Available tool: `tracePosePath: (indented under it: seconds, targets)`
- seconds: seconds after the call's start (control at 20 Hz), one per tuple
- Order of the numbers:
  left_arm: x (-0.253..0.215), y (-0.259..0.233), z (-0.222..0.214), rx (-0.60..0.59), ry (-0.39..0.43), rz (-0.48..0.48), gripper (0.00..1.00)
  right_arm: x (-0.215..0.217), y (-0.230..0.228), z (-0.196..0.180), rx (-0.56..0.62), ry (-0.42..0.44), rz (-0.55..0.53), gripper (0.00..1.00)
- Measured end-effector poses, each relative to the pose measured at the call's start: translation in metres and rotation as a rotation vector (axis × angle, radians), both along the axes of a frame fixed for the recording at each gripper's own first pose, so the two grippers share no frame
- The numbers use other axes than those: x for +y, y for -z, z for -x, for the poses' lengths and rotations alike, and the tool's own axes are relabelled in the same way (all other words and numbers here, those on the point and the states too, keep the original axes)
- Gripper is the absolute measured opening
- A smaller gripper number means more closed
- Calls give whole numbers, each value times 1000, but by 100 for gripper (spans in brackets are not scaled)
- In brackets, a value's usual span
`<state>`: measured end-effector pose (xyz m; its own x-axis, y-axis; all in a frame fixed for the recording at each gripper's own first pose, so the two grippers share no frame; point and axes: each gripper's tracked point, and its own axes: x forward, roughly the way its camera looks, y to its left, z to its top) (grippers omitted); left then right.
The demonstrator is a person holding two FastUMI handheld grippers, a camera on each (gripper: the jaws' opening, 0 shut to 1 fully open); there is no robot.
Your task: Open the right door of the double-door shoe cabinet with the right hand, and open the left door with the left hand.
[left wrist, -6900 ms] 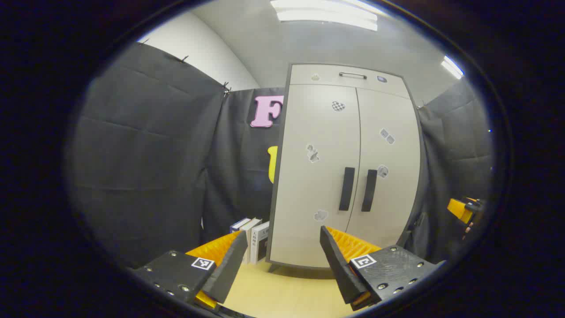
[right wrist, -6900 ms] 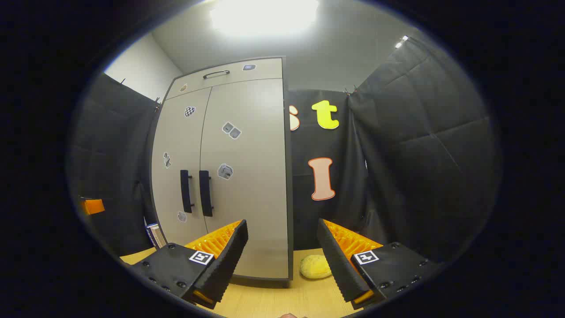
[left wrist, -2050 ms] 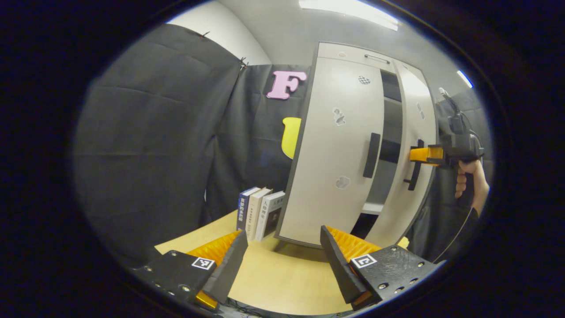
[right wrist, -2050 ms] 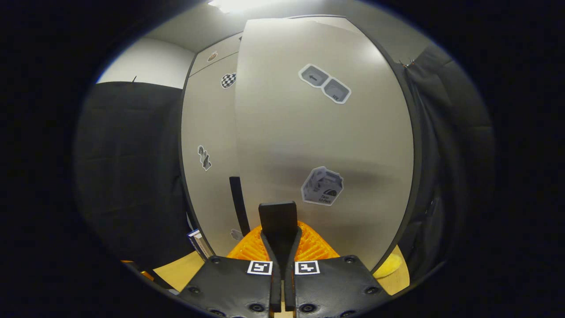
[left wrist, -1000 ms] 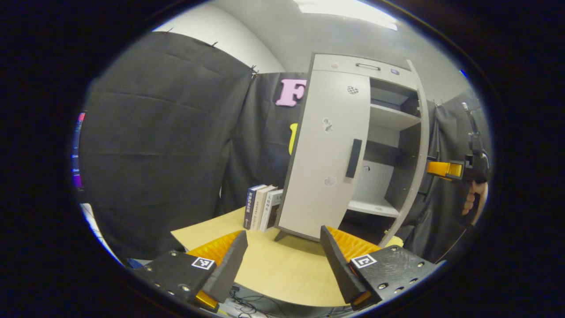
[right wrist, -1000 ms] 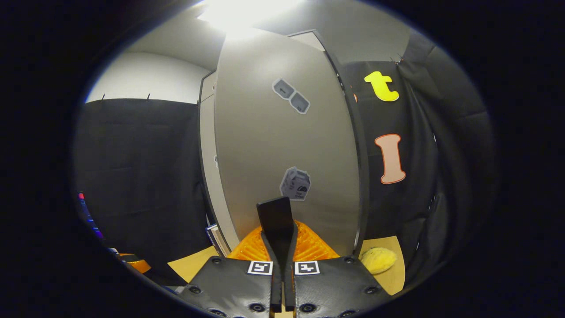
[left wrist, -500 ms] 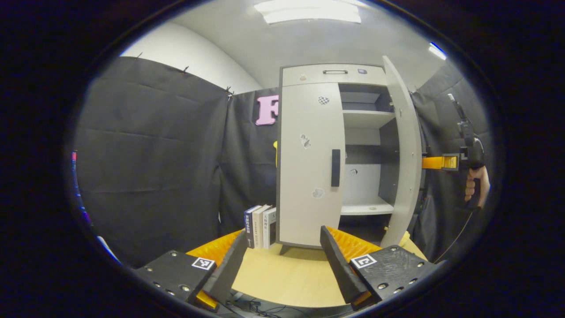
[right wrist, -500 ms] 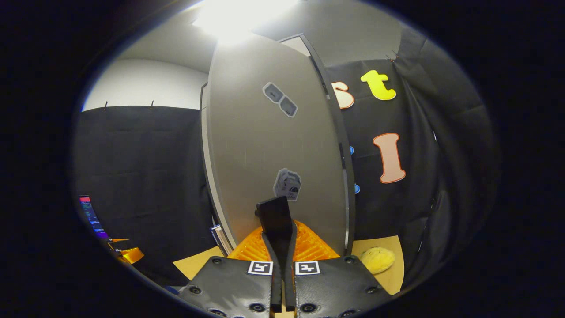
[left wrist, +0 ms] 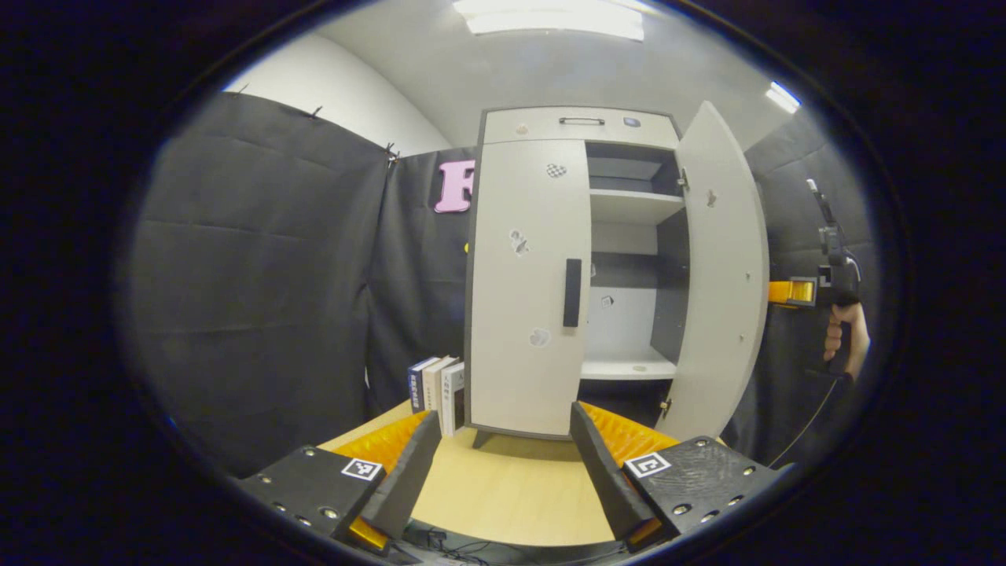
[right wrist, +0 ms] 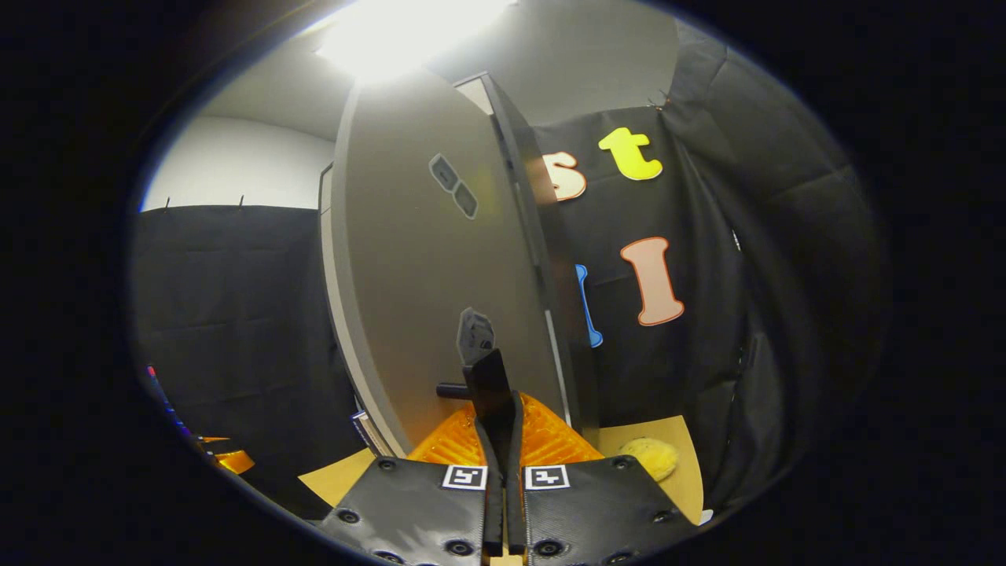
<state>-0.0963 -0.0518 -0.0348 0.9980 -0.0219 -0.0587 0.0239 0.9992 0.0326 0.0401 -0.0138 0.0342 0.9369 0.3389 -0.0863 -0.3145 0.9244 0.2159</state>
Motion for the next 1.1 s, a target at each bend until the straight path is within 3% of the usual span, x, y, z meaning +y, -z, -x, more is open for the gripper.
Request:
tracePosePath:
  seconds: [0.2,0.7,1.1]
  targets:
    - [-3,3,-11,21,5,-1,96,-6,-3,-4,10,10,-29,4]
    - [25,-15,-63,15,-5,-35,96,-11,-1,6,111,196,110,4]
    - [31,-23,-141,-9,127,4,97,-8,4,51,187,250,72,3]
